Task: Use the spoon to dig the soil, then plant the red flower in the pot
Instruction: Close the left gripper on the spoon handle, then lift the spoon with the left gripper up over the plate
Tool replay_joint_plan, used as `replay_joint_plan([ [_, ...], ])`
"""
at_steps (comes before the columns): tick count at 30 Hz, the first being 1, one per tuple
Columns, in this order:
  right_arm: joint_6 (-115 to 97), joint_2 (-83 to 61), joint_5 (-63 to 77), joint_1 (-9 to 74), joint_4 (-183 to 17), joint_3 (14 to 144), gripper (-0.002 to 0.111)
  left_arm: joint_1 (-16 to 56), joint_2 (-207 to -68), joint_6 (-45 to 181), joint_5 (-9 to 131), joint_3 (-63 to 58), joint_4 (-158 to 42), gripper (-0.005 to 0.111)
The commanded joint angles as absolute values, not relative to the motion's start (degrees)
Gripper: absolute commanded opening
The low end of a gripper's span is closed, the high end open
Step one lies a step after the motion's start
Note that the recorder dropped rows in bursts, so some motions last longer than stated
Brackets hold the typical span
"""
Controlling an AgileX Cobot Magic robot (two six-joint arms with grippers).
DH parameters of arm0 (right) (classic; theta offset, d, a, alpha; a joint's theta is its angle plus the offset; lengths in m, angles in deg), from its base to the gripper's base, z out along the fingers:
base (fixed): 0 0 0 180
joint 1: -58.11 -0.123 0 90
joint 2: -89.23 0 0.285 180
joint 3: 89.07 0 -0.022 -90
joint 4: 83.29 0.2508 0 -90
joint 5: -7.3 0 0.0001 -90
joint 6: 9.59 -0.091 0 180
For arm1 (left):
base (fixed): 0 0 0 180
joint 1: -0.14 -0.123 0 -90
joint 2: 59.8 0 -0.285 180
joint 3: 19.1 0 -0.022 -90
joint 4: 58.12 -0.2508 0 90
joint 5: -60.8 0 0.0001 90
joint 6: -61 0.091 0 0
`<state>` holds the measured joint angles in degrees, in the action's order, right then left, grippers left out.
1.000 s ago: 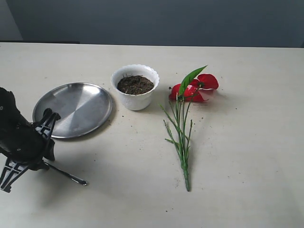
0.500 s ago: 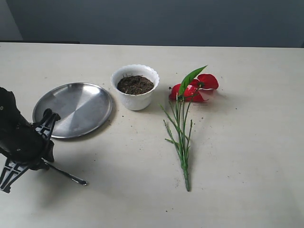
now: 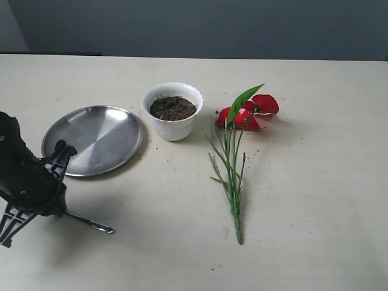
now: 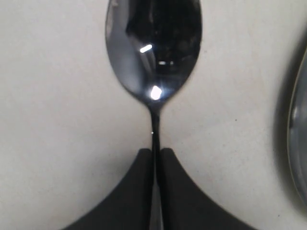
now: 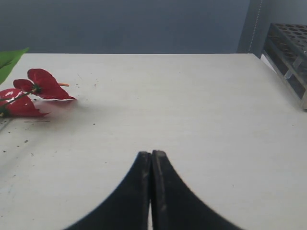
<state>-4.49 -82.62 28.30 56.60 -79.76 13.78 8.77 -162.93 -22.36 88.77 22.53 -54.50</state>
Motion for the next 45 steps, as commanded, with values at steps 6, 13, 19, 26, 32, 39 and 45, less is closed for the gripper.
replay_joint_plan([
  [6,-4.35,-82.99,28.07,56.72,-79.82,13.71,-0.001,9.39,-162.78,-22.37,91.48,23.78,-54.52,0.001],
  [13,-4.35,-82.99,28.07,56.72,-79.82,13.71,-0.001,9.39,-159.96,-22.37,91.81,22.58,-54.63,0.0],
  [19,-4.35,-82.99,28.07,56.72,-79.82,13.71,-0.001,9.39,-156.33,-22.49,91.2,21.95,-57.81,0.0],
  [26,-4.35,-82.99,28.07,56.72,-79.82,13.71,-0.001,9.39,-151.08,-25.64,87.09,21.95,-66.15,0.0],
  [32,-4.35,-82.99,28.07,56.72,-79.82,13.71,-0.001,9.39,-146.77,-31.67,86.36,21.95,-74.12,0.0],
  [39,-4.35,-82.99,28.07,56.72,-79.82,13.71,-0.001,8.68,-140.78,-36.21,84.17,21.95,-81.98,0.0],
  [45,-4.35,-82.99,28.07,56.72,-79.82,13.71,-0.001,4.71,-135.47,-36.36,80.93,21.95,-87.45,0.0],
])
